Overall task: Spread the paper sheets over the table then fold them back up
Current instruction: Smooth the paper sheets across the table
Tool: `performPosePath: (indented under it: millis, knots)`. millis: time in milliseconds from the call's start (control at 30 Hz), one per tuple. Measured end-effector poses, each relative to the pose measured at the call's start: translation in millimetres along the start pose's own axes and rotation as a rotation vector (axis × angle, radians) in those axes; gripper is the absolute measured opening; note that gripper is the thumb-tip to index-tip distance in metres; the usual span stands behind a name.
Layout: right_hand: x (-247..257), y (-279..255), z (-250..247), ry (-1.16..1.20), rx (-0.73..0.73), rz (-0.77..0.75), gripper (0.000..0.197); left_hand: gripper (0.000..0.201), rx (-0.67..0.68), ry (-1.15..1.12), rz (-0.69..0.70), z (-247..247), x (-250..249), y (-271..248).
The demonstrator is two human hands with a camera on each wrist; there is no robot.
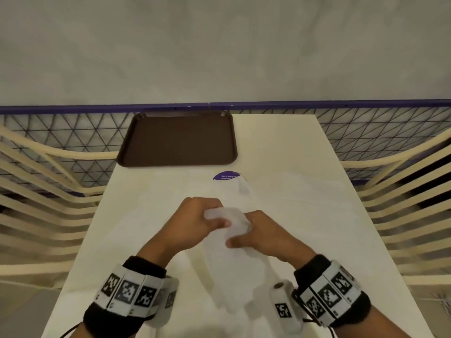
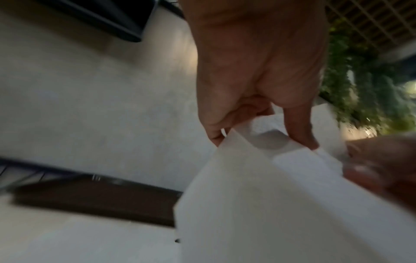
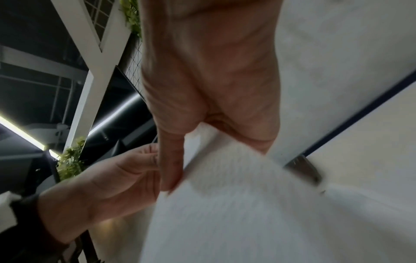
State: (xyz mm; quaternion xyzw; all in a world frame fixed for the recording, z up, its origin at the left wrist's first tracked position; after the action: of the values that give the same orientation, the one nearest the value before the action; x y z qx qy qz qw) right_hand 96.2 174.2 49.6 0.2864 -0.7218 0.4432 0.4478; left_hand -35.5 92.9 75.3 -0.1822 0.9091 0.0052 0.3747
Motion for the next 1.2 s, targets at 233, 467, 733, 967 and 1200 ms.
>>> performPosePath:
  millis: [233, 467, 733, 967, 1200]
  knots:
    - [-25.7, -21.2, -27.4, 0.09, -0.101, 0.039, 0.017, 0.007, -0.281, -0.563, -0.26, -28.0, 39.7, -37.6]
    - [-3.2, -35.5, -61.2, -0.038, -0.538, -0.224, 0.03, 0.017, -0.367, -0.613, -0.286, -21.2, 57.8, -44.7]
    - [-30.3, -93.5, -36.8, 0.099, -0.653, -0.439, 0.036, 0.042, -0.36, -0.653, -0.045, -9.8, 49.5, -85.3]
    - [-130.6, -93.0, -9.9, 0.063, -0.563, -0.177, 0.056, 0.053, -0.039, -0.546, -0.261, 78.4, 103.6, -110.8]
    - [-162.6, -88.0, 0.3, -0.097, -0.501, 0.045, 0.042, 0.003, 0.052, -0.514, -0.459, 116.5, 134.7, -112.6]
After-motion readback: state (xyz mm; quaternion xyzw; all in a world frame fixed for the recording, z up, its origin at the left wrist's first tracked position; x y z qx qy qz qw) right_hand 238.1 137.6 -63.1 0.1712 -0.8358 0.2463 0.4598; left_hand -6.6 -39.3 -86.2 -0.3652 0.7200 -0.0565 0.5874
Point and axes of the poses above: each hand's wrist, its own y-axis towards the middle knuckle, its own z-axis out of the palm, x = y × z, the point moved 4 cm from there along y, towards the middle knuckle, and after that the axes turned 8 degrees about y, right-handed, at the moved point
